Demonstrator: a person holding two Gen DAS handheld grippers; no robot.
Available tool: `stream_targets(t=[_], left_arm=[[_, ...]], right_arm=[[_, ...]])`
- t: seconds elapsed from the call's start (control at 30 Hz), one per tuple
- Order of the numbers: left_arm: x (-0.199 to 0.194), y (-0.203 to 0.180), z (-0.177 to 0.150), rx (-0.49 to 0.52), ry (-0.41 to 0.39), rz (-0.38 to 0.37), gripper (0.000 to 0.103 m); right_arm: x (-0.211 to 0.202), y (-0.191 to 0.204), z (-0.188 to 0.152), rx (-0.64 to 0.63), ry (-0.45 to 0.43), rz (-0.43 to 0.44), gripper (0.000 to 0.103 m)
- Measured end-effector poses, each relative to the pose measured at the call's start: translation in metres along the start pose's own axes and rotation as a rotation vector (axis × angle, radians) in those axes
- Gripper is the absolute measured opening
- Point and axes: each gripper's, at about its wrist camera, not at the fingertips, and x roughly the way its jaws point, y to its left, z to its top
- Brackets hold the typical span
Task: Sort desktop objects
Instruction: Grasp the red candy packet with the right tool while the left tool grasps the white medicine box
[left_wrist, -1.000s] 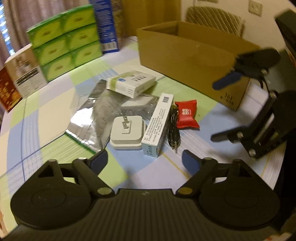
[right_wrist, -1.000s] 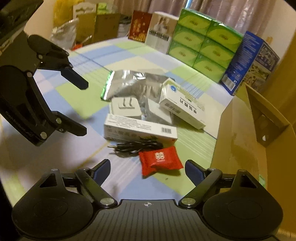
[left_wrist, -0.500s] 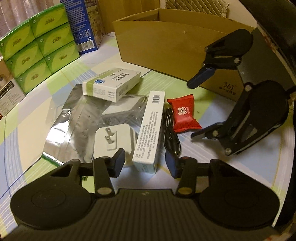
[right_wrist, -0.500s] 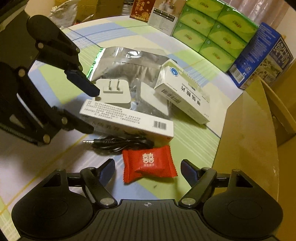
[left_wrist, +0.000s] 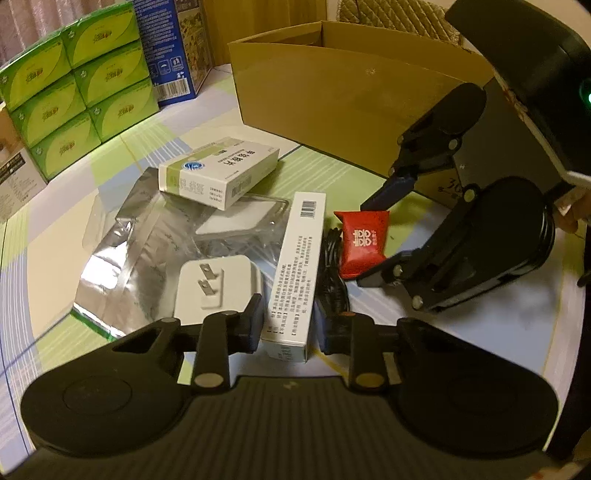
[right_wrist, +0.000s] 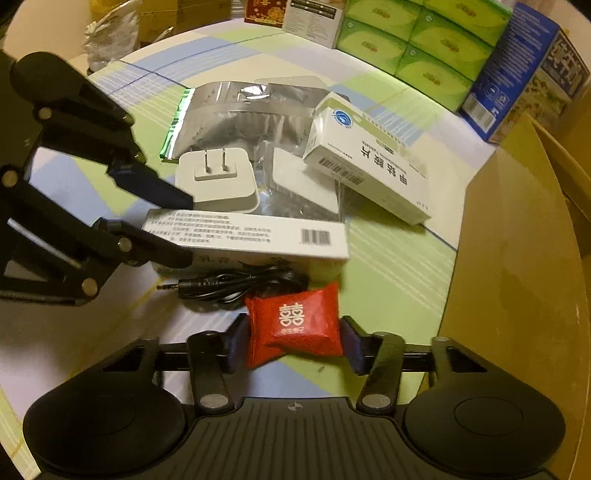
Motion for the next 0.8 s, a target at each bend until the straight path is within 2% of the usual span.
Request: stream_targets(t=[0.13,0.3,0.5,0.53,0.6,0.7,0.8], left_arm=[[-0.008,-0.007,-0.004,-0.069,0.023,0.007,0.022],[-0.025,-0.015,-0.016,-0.222,0.061,0.026,0.021],[-0.049,-0.034,-0.037,-0.34,0.08,0.048,0.021],[-0.052,-0.037,-0.04,-0.346,0.08,0.048,0.022],[-0.057,-0.042,-0.043,-0.359,0.073,0.049,0.022],[-0.061,-0.043,-0.045,-0.369,0.066,0.063,0.023],[-0.063,-0.042,-0.044,-0.371,0.059,0.071,0.026]], right_arm=[[-0.01,0.001,-0.009,0.091,0.01,0.034,0.045],[-0.03,0.003,-0.033,0.304,0.008,0.102,0.042],[-0.057,0.024,-0.062,0.382,-0.003,0.123,0.043],[-0.06,0.027,-0.066,0.38,-0.01,0.12,0.045],[-0.065,0.032,-0.074,0.376,-0.031,0.107,0.057],[-0.07,0.034,-0.083,0.372,-0.071,0.078,0.068],[-0.069,0.033,-0.087,0.378,-0.095,0.071,0.069]])
